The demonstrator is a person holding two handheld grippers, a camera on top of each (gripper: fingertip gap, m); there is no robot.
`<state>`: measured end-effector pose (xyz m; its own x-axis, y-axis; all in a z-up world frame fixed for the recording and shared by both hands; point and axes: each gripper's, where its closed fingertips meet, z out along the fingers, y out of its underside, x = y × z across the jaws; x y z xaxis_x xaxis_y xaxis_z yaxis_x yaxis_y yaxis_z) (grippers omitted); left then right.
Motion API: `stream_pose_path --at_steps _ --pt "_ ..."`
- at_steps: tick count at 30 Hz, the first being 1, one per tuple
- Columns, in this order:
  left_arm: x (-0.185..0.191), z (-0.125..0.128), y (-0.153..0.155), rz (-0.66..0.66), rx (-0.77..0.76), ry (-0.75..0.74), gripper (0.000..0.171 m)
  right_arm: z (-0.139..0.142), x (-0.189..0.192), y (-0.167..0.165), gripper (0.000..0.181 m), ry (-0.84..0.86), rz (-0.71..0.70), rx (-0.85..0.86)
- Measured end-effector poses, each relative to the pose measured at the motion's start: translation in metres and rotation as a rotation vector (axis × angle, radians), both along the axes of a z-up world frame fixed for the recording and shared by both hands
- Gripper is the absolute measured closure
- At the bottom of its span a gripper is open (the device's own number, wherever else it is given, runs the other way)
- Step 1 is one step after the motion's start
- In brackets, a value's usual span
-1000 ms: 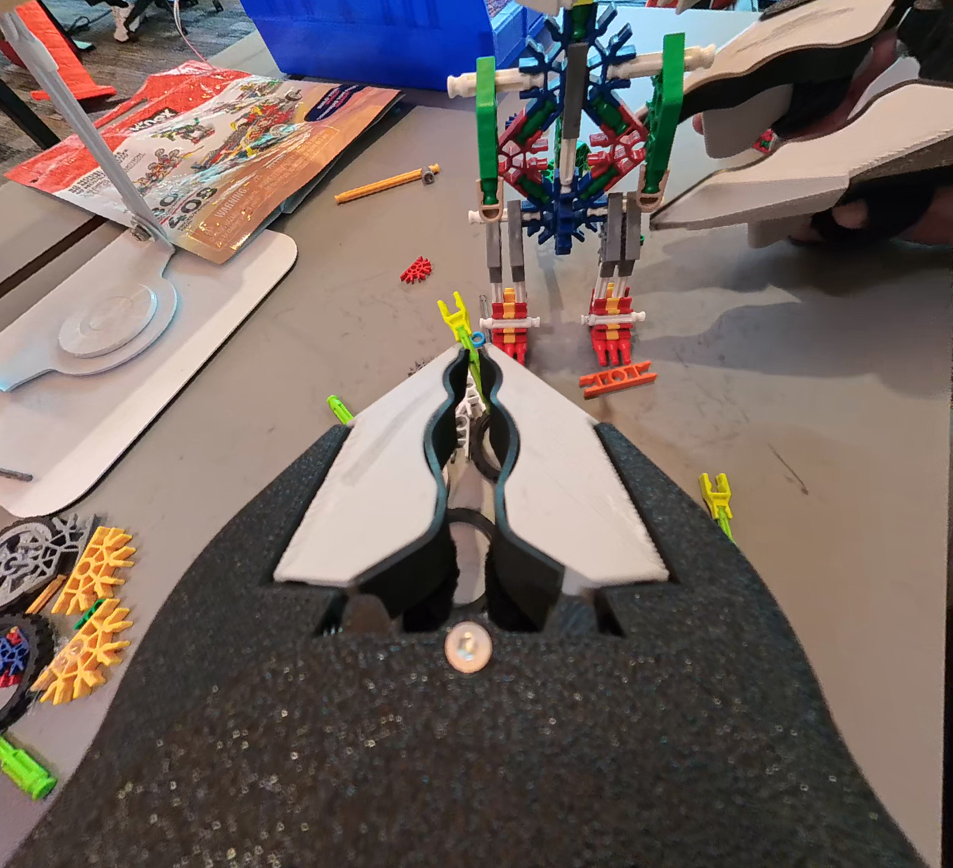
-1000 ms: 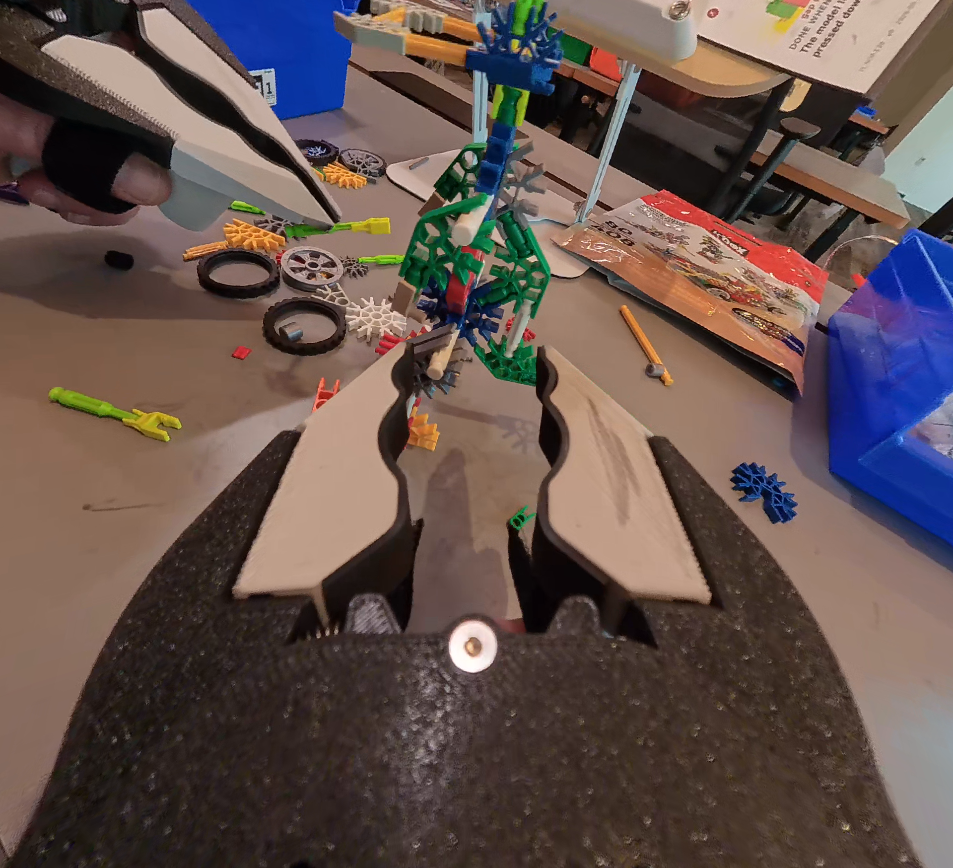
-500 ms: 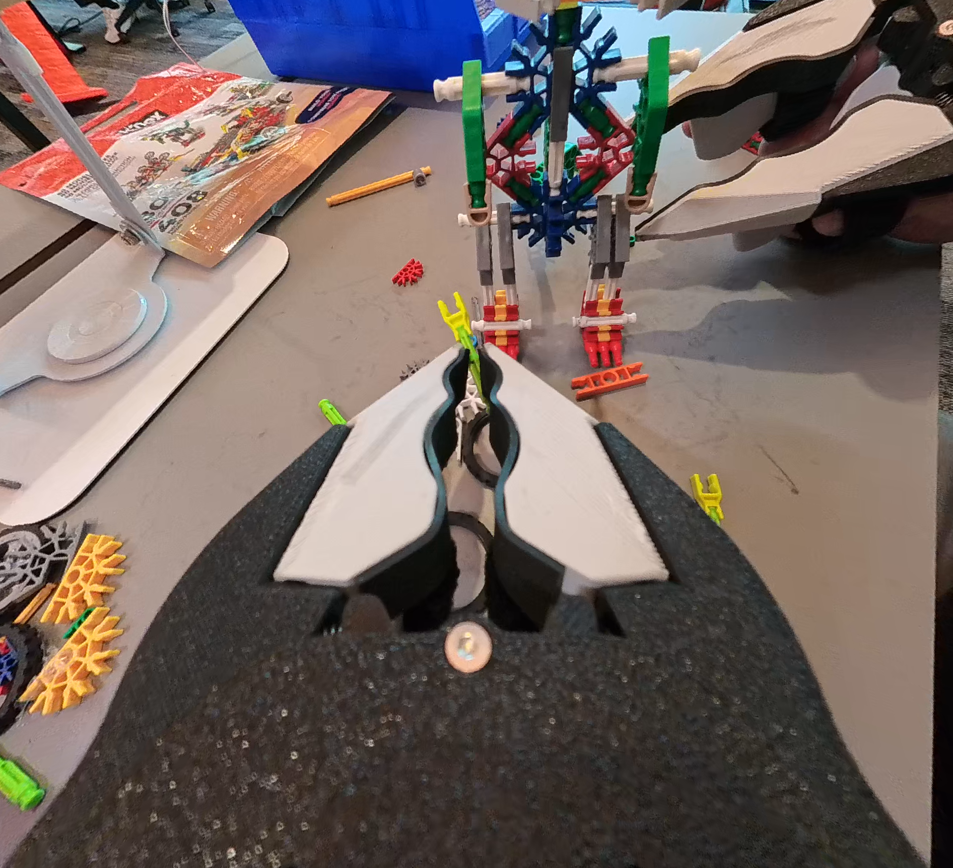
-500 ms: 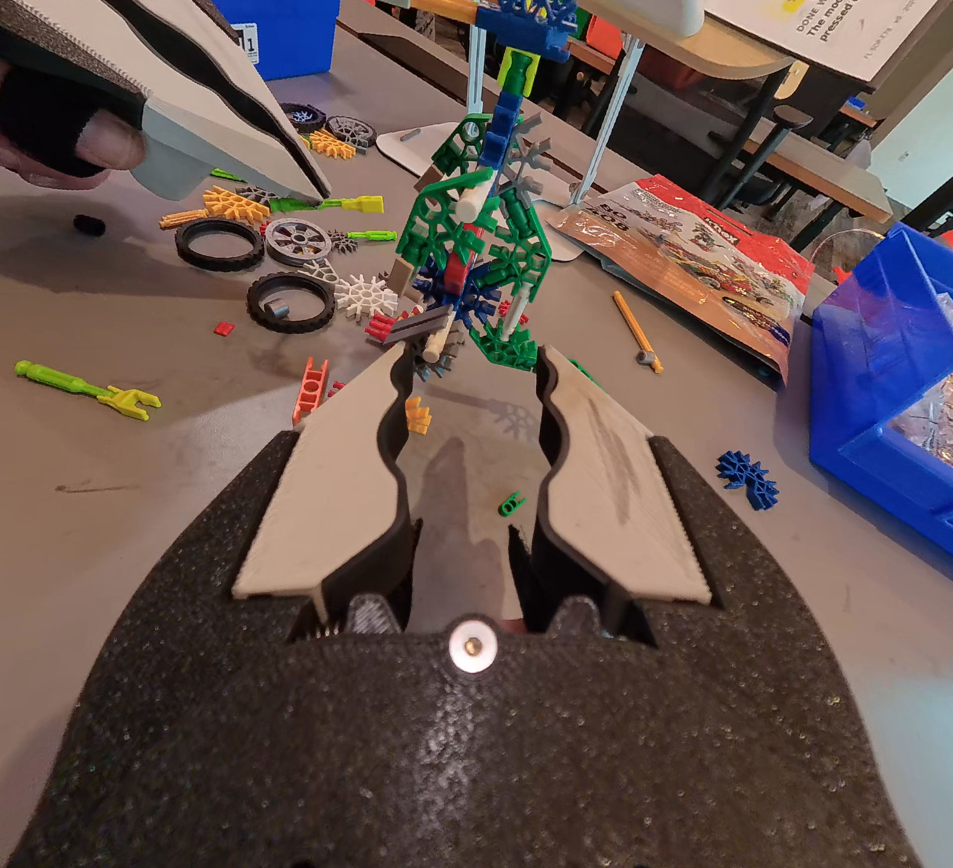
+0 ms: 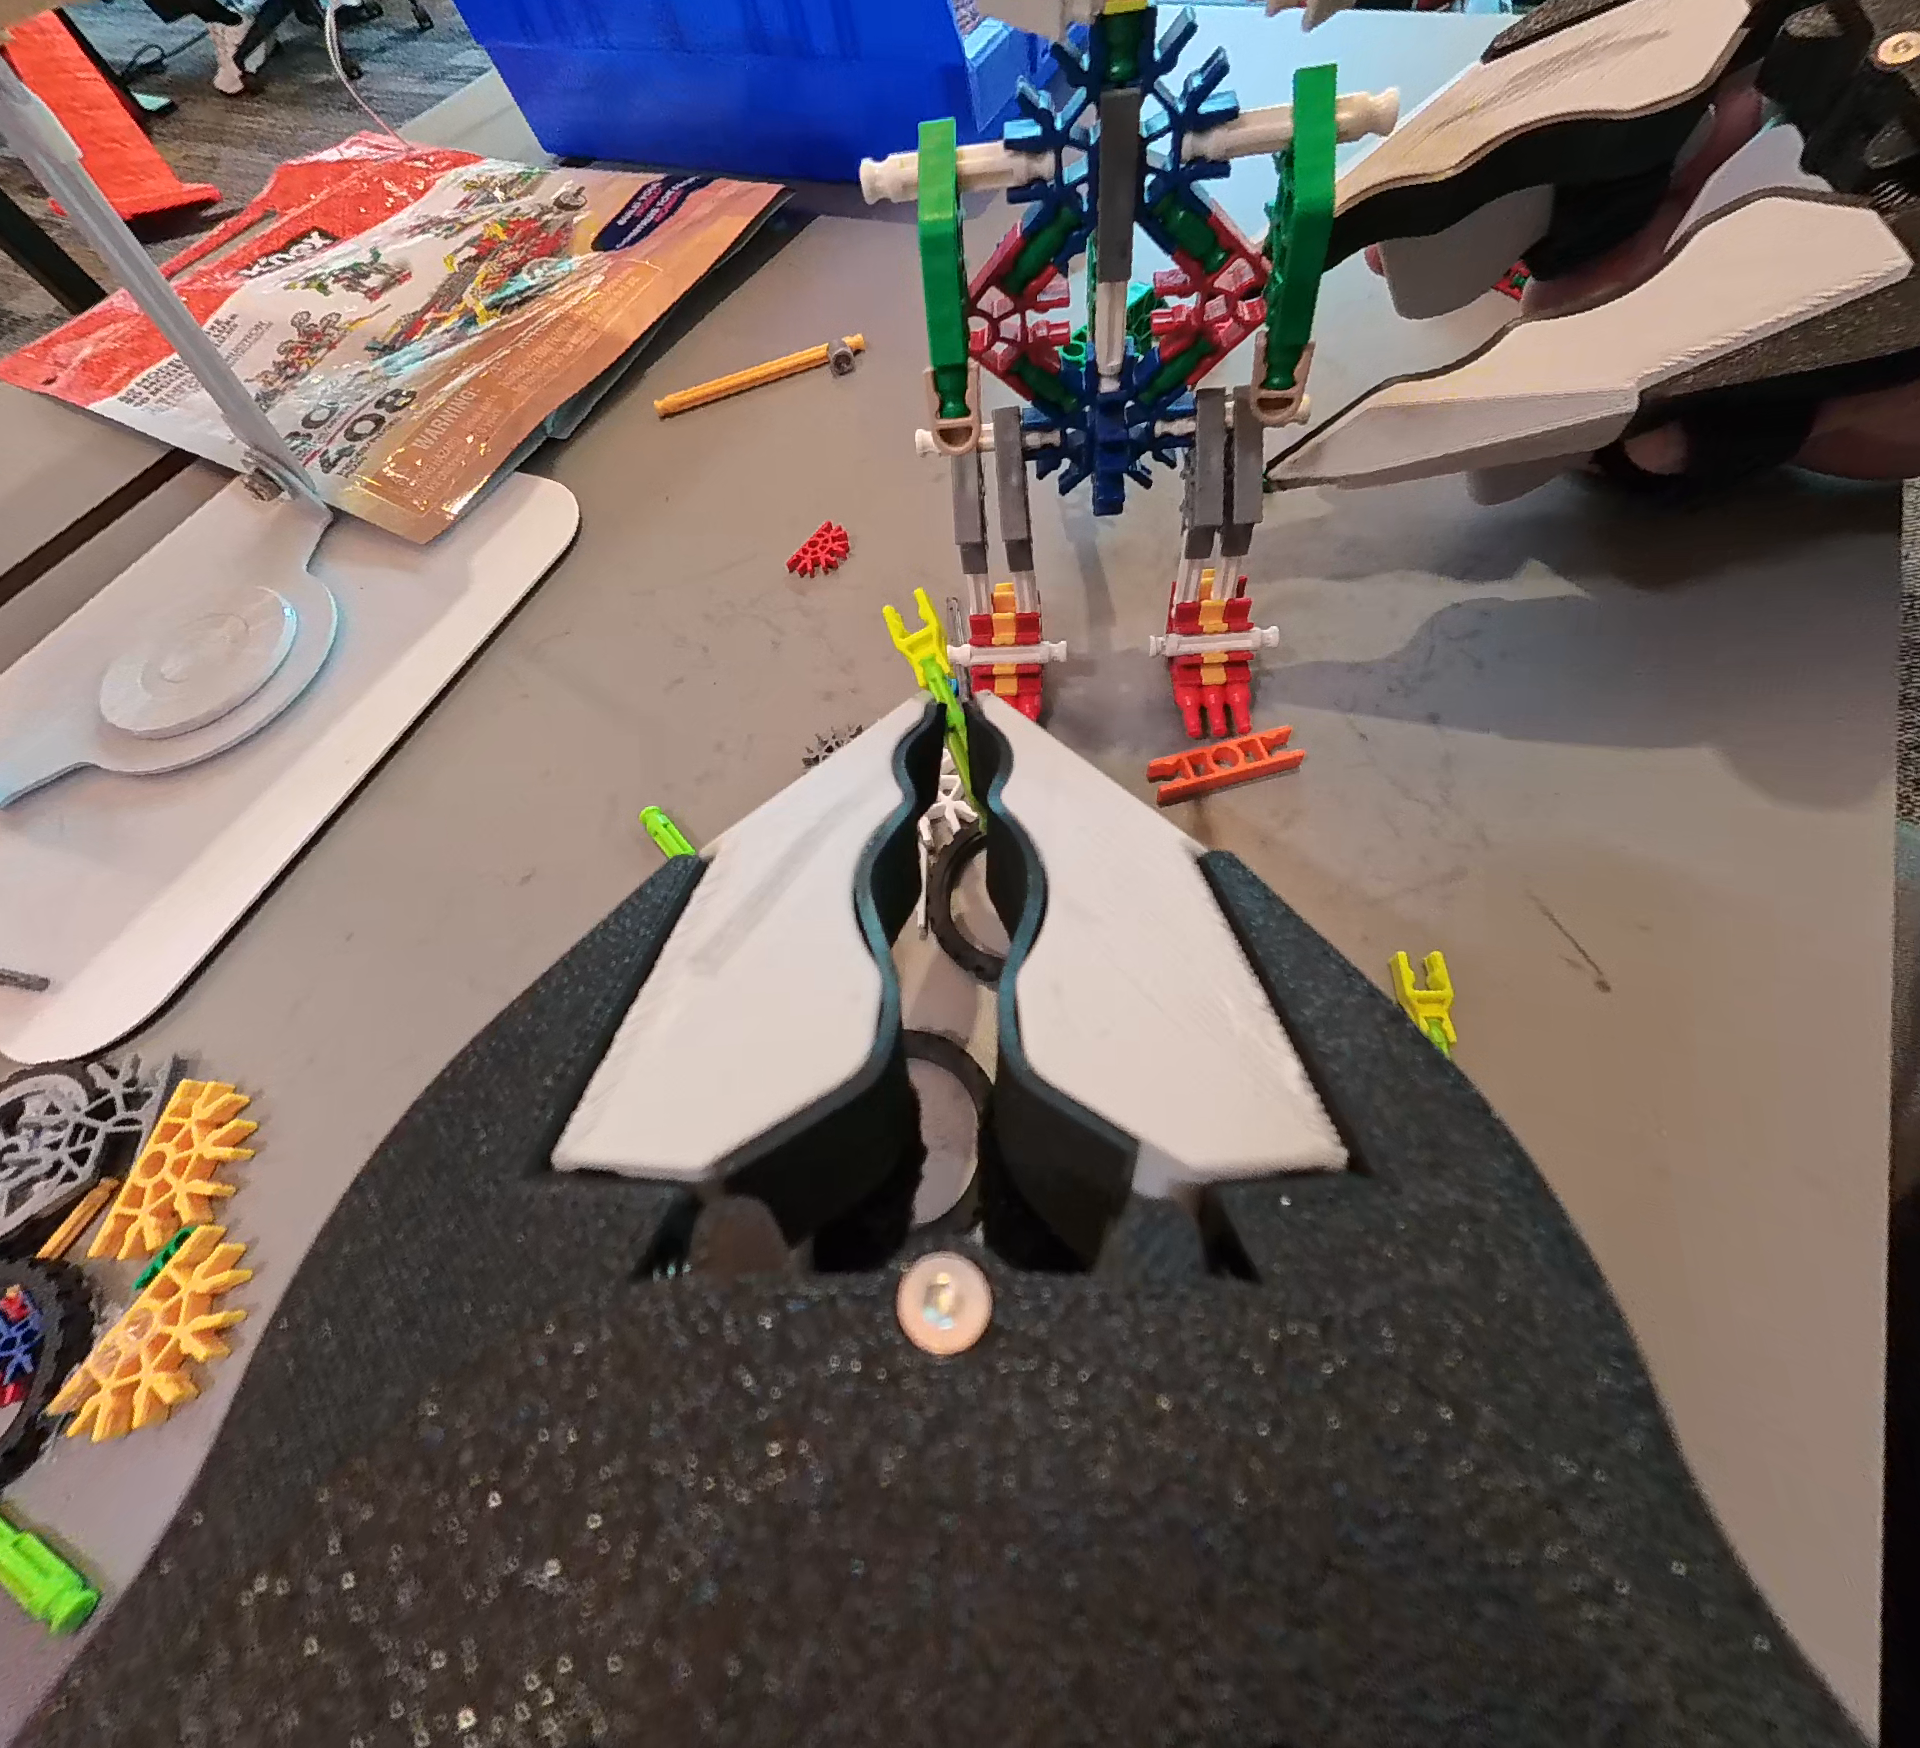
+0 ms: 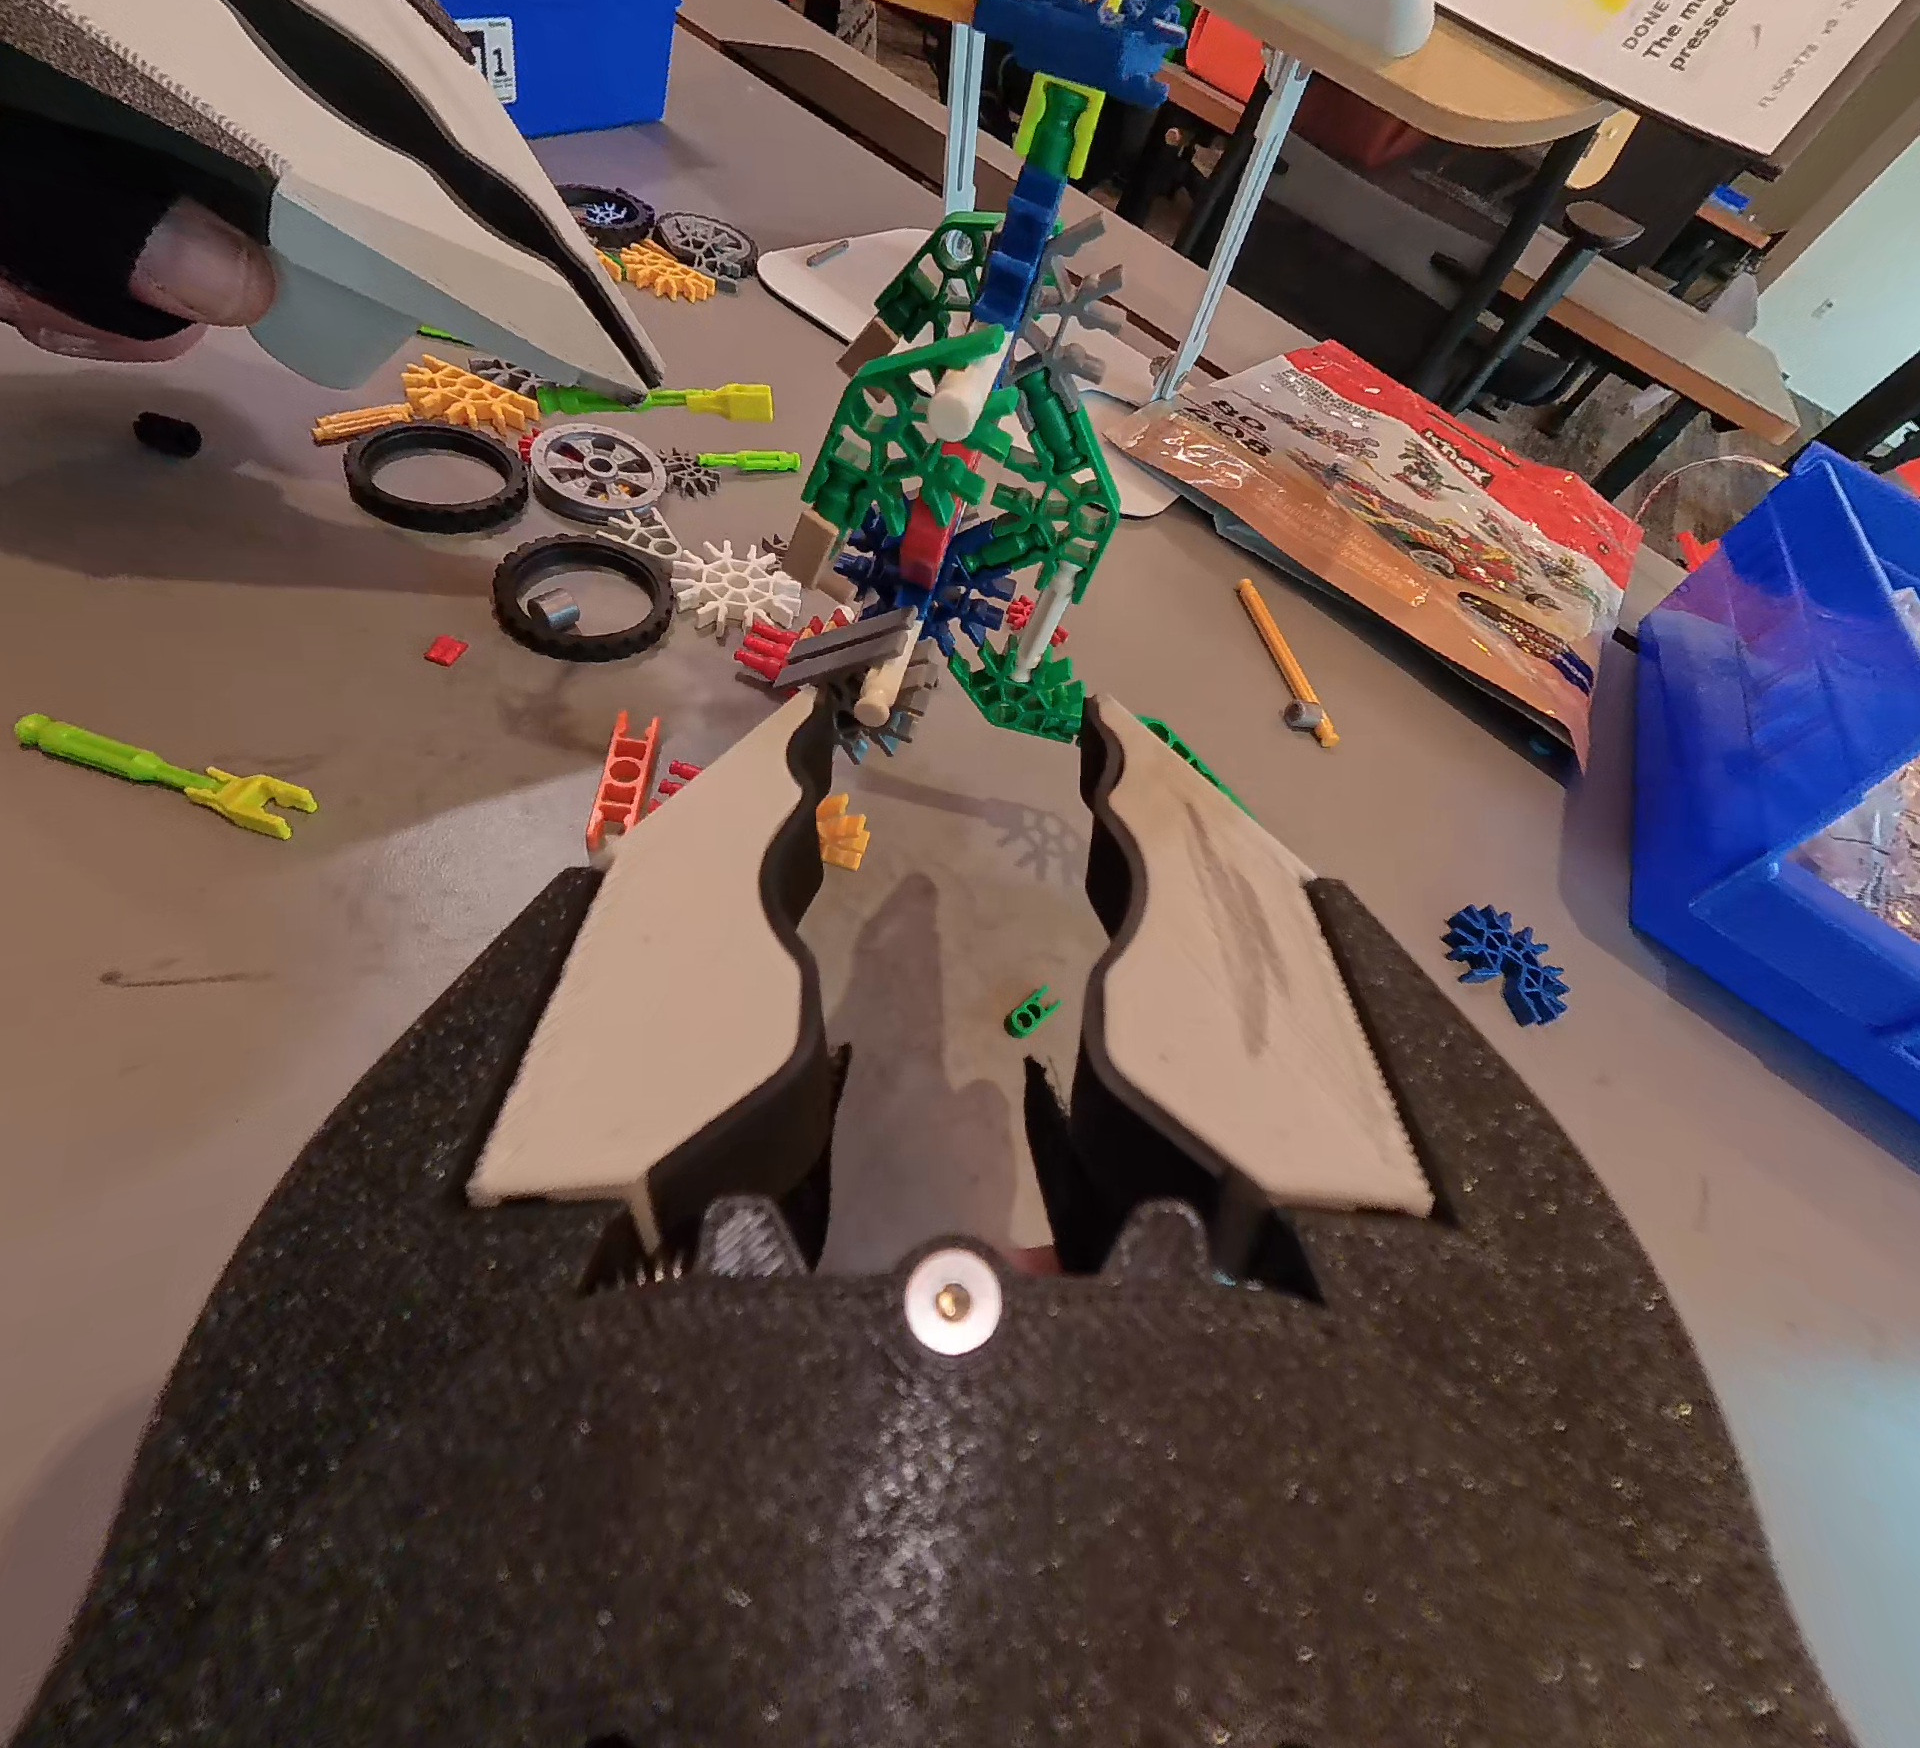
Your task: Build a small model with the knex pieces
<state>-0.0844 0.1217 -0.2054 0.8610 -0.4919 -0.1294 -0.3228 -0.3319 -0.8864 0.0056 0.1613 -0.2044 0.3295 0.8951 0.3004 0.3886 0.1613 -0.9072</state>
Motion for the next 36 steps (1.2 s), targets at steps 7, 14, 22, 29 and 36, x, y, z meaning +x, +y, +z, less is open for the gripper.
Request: stream_pose_path --at_steps 7,14,22,29,36 --pt "0.0015 0.0005 -0.0005 -0.005 0.003 0.003 0.170 -0.0002 -0.0001 0.0001 0.135 -0.002 -0.002 0.003" --pt "0.0025 0.0014 -0.0010 -0.008 0.007 0.008 0.170 -0.0014 -0.0004 0.0005 0.135 -0.010 -0.003 0.002" --pt "0.0032 0.0013 -0.0018 -0.010 0.007 0.011 0.170 -0.0025 -0.0009 0.0006 0.135 -0.020 -0.008 0.012" --pt "0.0032 0.0008 -0.0019 -0.010 0.006 0.013 0.170 -0.0023 -0.0009 0.0005 0.135 -0.020 -0.009 0.017" --pt "0.0033 -0.0006 -0.0015 -0.009 0.003 0.017 0.170 -0.0012 -0.0006 0.0003 0.135 -0.013 -0.009 0.021"
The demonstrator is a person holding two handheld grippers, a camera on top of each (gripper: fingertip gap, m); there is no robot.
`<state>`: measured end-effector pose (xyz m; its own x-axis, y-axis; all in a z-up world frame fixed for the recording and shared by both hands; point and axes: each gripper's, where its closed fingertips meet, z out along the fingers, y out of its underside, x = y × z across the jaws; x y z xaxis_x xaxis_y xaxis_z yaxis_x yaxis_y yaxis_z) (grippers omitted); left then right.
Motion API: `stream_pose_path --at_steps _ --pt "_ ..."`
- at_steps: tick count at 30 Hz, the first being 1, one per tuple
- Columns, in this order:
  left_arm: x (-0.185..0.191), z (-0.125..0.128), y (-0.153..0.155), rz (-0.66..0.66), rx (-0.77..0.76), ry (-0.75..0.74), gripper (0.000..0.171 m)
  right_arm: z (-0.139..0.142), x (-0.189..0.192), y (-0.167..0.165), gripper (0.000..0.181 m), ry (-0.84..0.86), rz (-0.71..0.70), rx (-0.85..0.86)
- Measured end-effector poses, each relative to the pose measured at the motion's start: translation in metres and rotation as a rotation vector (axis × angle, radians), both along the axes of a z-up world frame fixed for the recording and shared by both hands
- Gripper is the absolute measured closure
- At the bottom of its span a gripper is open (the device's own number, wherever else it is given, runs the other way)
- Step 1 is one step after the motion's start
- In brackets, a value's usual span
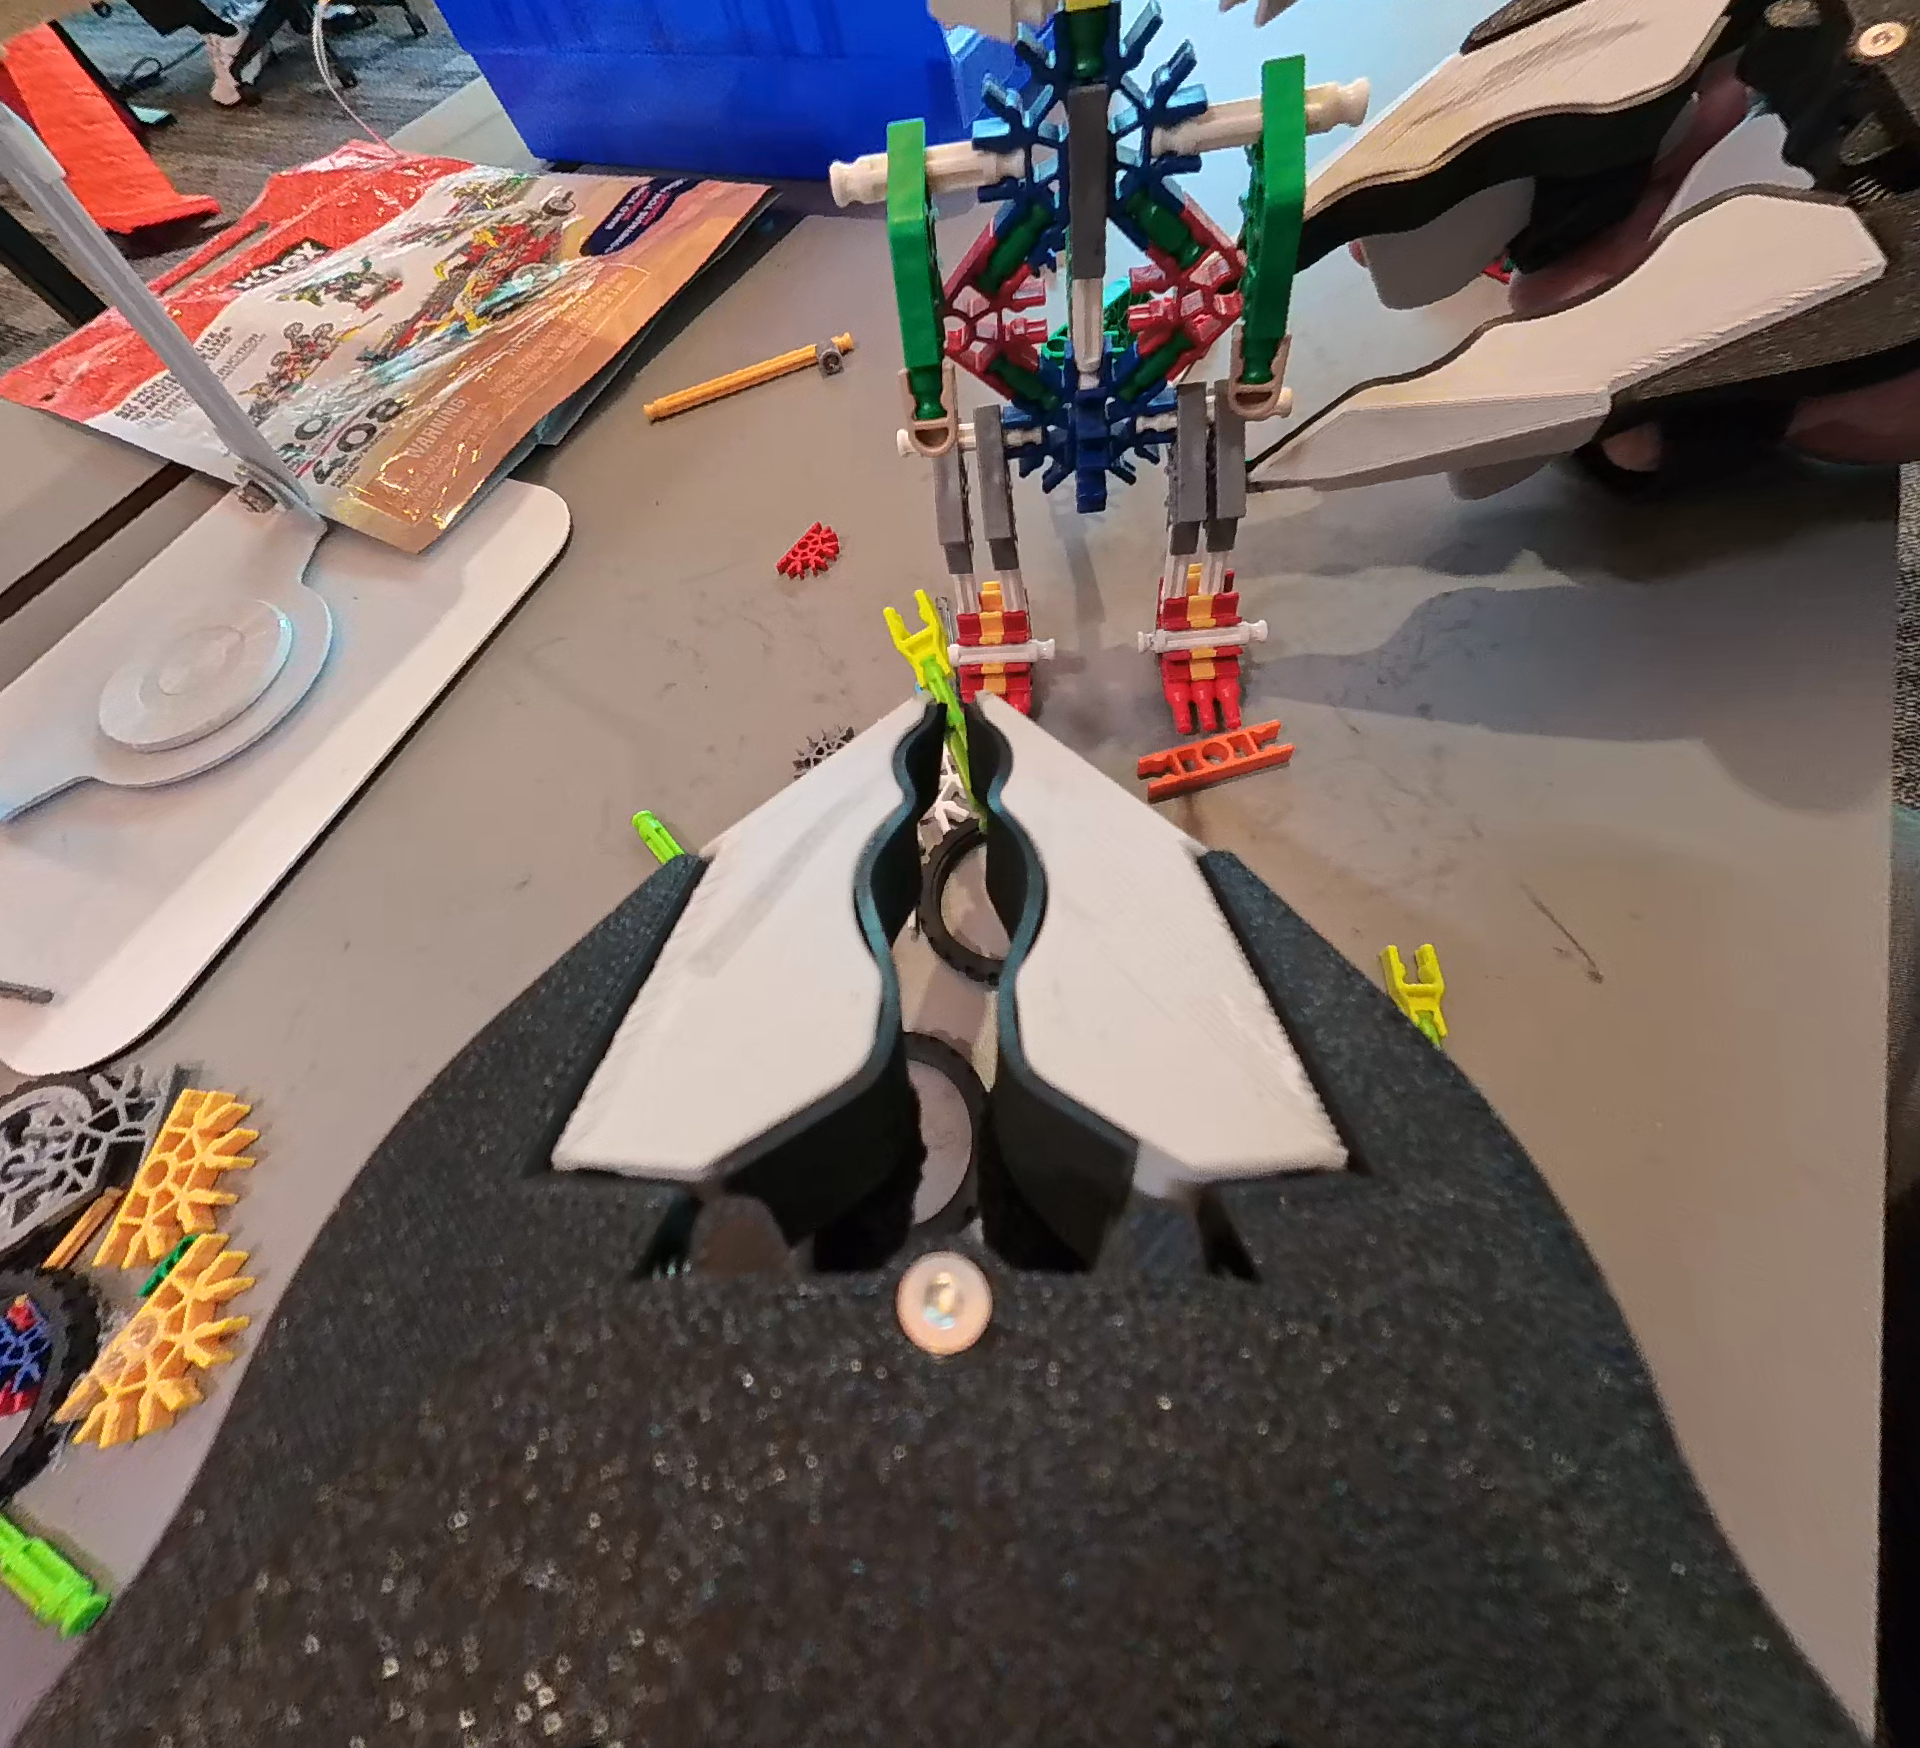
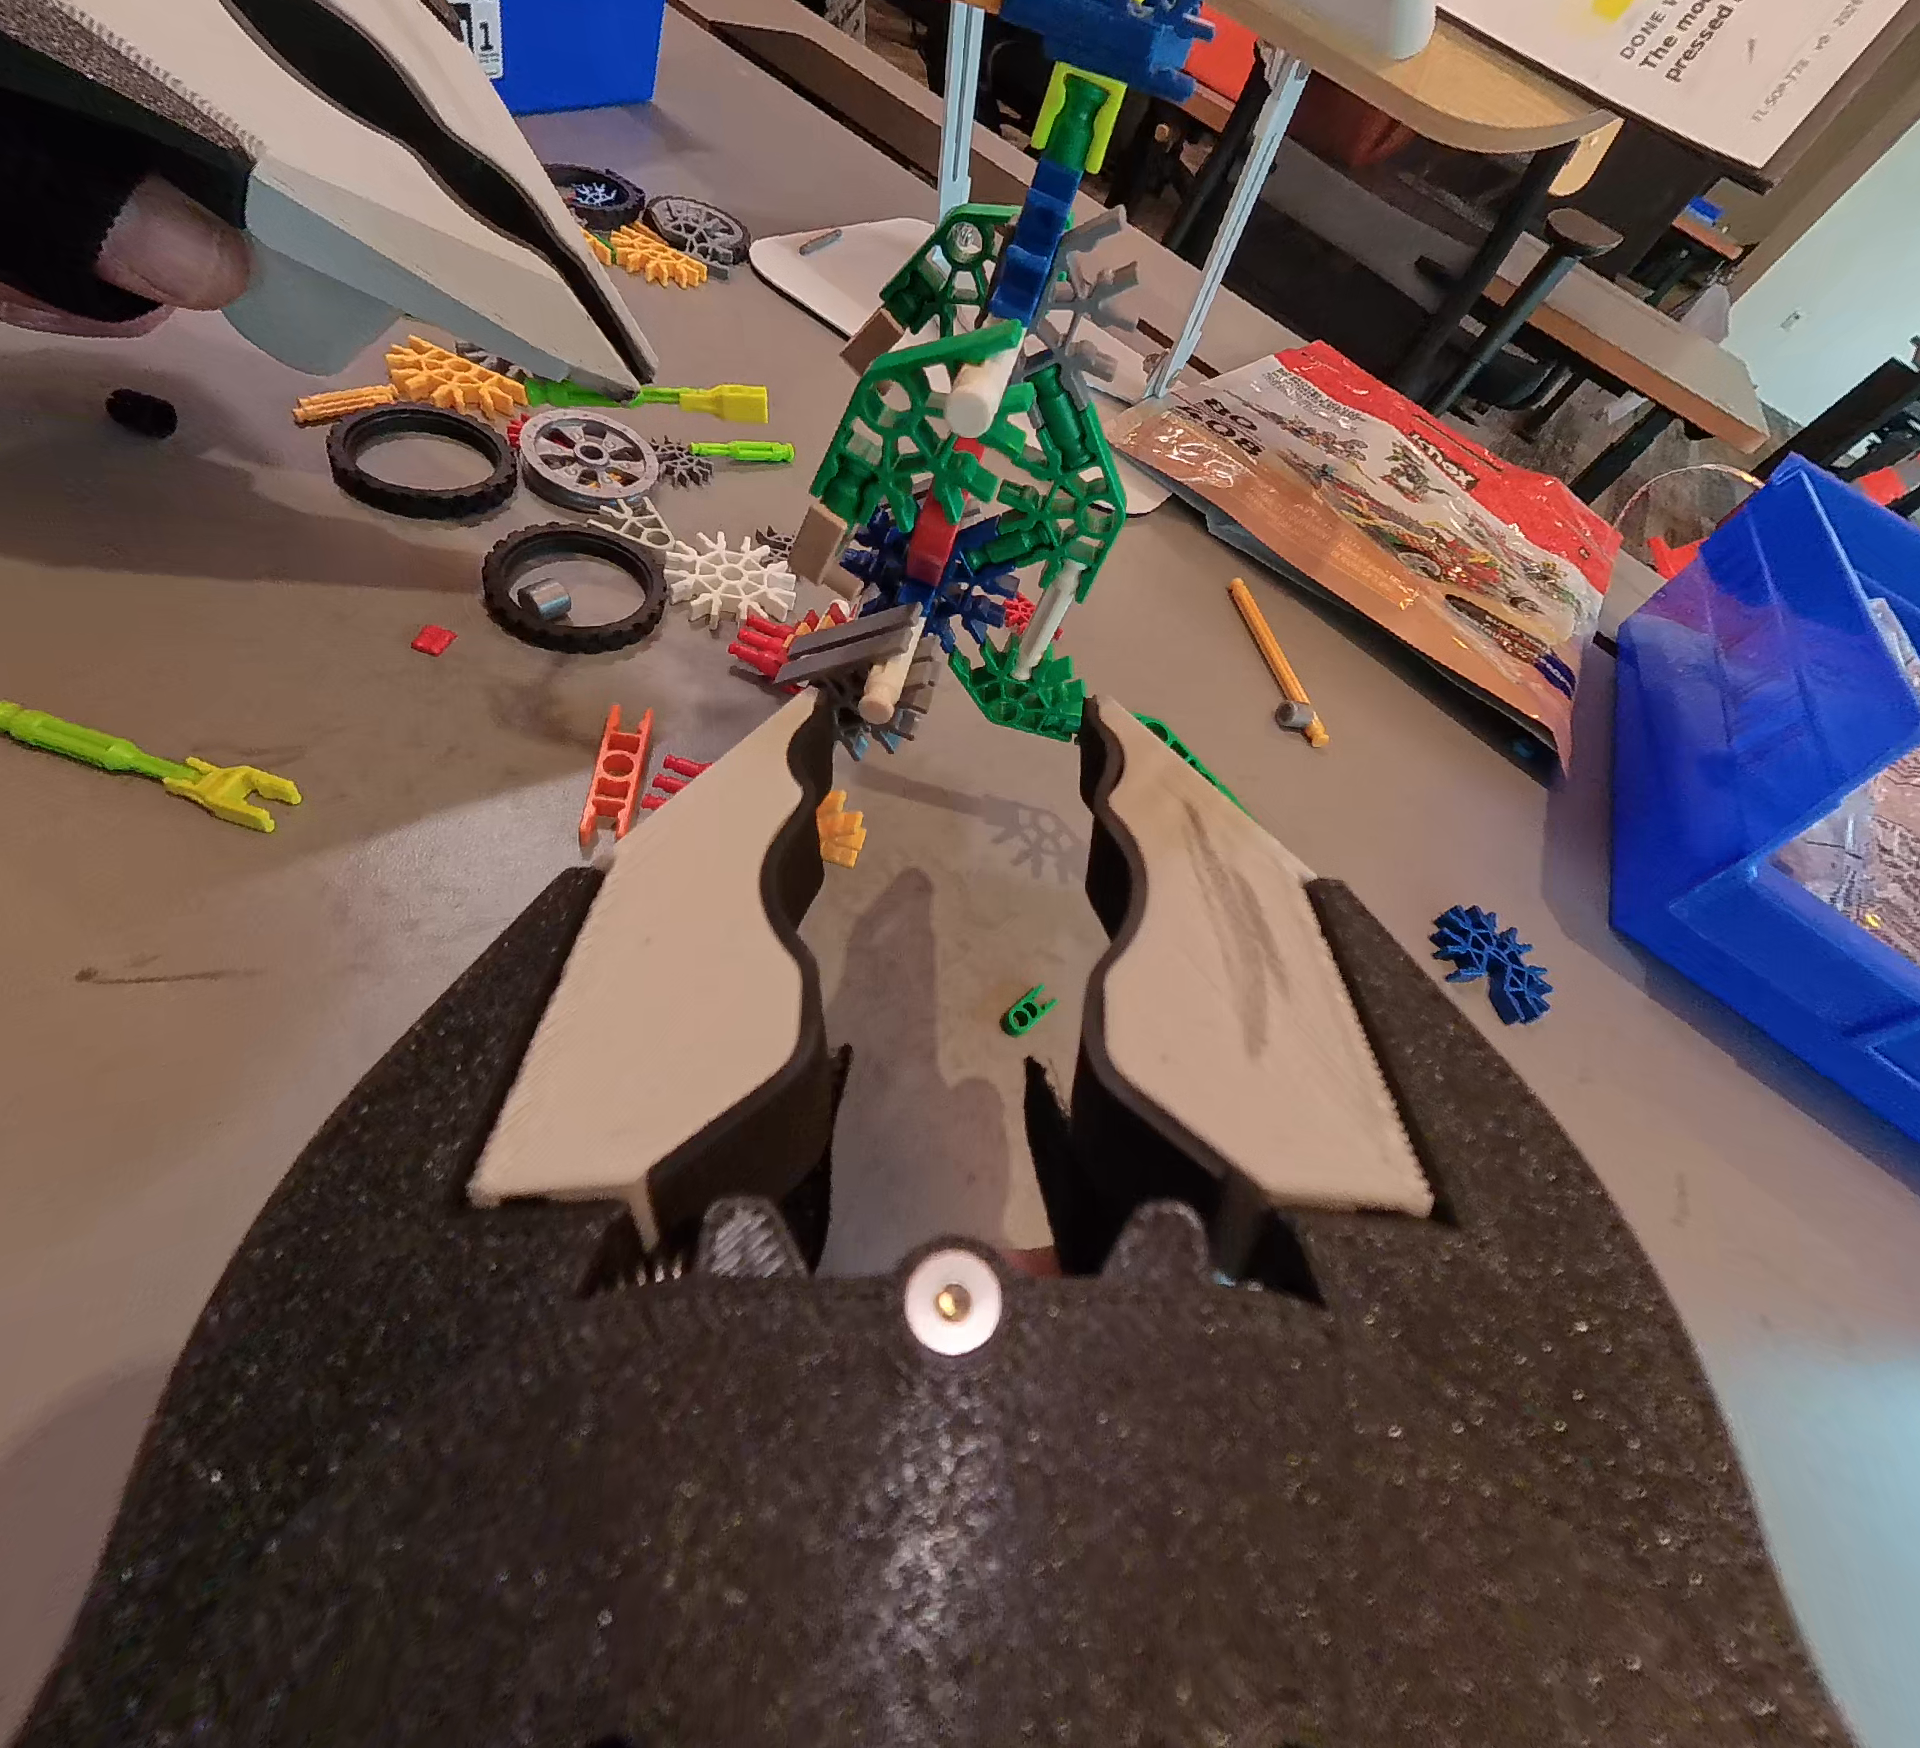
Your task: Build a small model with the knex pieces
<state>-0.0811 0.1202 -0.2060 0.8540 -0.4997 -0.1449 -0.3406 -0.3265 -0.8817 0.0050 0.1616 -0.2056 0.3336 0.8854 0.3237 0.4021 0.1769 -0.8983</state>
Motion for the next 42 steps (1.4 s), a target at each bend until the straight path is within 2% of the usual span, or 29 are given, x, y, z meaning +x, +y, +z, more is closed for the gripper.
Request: stream_pose_path --at_steps 11,14,18,21,23,25,27,31,33,36,38,42 --pt "0.000 -0.002 0.001 0.002 -0.007 0.004 0.170 0.002 0.001 -0.001 0.135 0.012 0.001 0.006" --pt "-0.001 -0.002 0.001 0.007 -0.008 0.006 0.170 0.012 0.006 -0.001 0.139 0.071 -0.010 0.040" --pt "-0.011 0.000 0.002 0.033 -0.008 0.007 0.170 0.053 0.031 -0.002 0.151 0.221 -0.030 0.133" --pt "-0.020 0.003 0.001 0.047 -0.012 0.021 0.170 0.116 0.054 0.015 0.155 0.313 -0.073 0.250" --pt "-0.026 0.002 0.000 0.057 -0.023 0.039 0.170 0.166 0.052 0.031 0.157 0.370 -0.041 0.290" --pt "-0.029 0.001 0.001 0.052 -0.031 0.041 0.170 0.208 0.027 0.053 0.154 0.377 0.016 0.262" --pt "-0.035 -0.001 0.003 0.062 -0.029 0.056 0.170 0.235 -0.013 0.085 0.147 0.319 0.049 0.247" --pt "-0.042 -0.002 0.007 0.071 -0.009 0.004 0.170 0.253 -0.112 0.142 0.131 0.174 0.166 0.165" --pt "-0.042 -0.005 0.008 0.079 -0.012 -0.023 0.170 0.253 -0.153 0.165 0.127 0.113 0.211 0.190" --pt "-0.035 -0.011 0.006 0.056 -0.029 -0.023 0.170 0.236 -0.197 0.198 0.127 -0.002 0.251 0.205" --pt "-0.033 -0.012 0.006 0.048 -0.024 0.006 0.170 0.228 -0.214 0.219 0.127 -0.028 0.249 0.192" --pt "-0.031 -0.011 0.006 0.046 -0.018 -0.015 0.170 0.217 -0.231 0.236 0.127 -0.031 0.294 0.109"
